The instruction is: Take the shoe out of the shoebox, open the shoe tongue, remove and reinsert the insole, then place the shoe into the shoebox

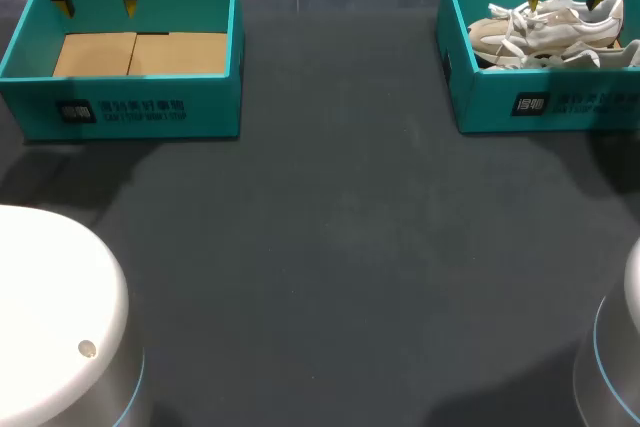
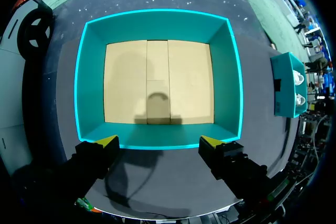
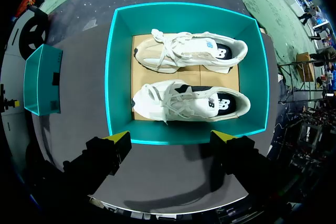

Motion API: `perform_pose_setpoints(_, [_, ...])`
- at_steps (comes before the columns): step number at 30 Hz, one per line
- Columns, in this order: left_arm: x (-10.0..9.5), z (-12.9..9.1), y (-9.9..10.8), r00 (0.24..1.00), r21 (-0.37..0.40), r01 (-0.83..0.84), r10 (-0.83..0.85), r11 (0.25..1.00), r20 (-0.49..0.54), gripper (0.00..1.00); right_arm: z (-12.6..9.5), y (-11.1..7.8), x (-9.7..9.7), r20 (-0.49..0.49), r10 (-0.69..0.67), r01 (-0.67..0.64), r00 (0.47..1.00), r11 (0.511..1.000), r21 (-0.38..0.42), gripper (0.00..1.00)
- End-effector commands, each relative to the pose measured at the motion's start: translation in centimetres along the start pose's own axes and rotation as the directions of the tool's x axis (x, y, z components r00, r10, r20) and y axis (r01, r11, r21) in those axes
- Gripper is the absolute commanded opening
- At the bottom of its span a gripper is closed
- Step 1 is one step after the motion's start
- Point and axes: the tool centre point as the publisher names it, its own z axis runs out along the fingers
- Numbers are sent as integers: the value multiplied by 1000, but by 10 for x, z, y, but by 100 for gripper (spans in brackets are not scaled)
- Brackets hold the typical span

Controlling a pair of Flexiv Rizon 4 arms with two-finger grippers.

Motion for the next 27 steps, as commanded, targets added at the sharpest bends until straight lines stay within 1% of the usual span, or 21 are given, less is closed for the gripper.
perform_pose_setpoints(1, [0,0,0,1000,0,0,0,1000,0,100,0,0,0,1,0,0,1000,1000,0,100])
perform_pose_setpoints(14, [0,0,0,1000,0,0,0,1000,0,100,0,0,0,1,0,0,1000,1000,0,100])
perform_pose_setpoints(17, [0,0,0,1000,0,0,0,1000,0,100,3,2,-4,42,14,-14,999,1000,4,100])
perform_pose_setpoints(21, [0,0,0,1000,0,0,0,1000,0,100,6,8,-22,76,33,-32,997,999,-7,100])
perform_pose_setpoints(27, [0,0,0,1000,0,0,0,1000,0,100,19,18,-54,99,53,-53,994,999,-2,100])
